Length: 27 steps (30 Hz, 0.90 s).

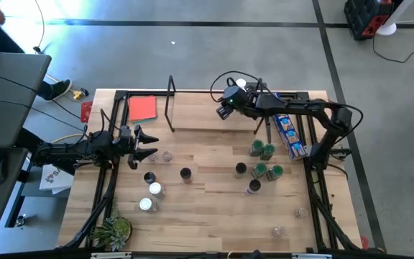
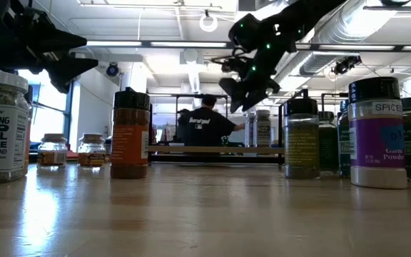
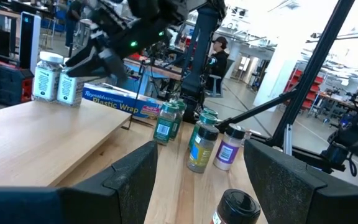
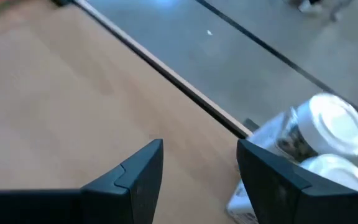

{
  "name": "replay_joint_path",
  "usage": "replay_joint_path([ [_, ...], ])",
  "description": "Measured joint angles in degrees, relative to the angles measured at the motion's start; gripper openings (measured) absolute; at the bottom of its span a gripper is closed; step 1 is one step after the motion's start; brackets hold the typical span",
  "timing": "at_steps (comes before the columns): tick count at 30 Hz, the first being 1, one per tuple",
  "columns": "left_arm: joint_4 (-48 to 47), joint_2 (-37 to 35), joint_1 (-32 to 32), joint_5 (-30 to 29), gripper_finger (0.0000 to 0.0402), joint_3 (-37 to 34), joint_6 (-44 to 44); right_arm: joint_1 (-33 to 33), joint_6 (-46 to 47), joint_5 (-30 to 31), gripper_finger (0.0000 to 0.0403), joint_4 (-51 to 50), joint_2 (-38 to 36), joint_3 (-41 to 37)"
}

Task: Shelf spices
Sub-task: Put the top white seasoning bottle on the shelf aligned with the other white seasoning bottle

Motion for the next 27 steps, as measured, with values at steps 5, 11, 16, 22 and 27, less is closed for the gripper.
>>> replay_joint_path([
  [5,0.37,0.0,0.0,0.32,0.0236,0.0,-1.68,2.59,-2.49,2.08,0.0199,-4.43,-1.96,5.93],
  [11,0.55,-0.02,0.0,0.33,0.0236,0.0,-2.6,-0.05,6.42,12.58,0.0199,-28.93,-2.34,18.68],
  [16,0.5,0.0,0.0,0.36,0.0236,0.0,-2.61,-4.84,9.13,9.36,0.0199,-35.3,-2.34,19.94],
  [22,0.51,0.0,0.0,0.37,0.0236,0.0,-2.91,-8.74,10.46,4.6,0.0199,-33.56,-2.23,14.45],
  [27,0.48,0.0,0.0,0.37,0.0236,0.0,-2.95,-9.73,10.32,3.21,0.0199,-31.51,-2.23,12.63],
])
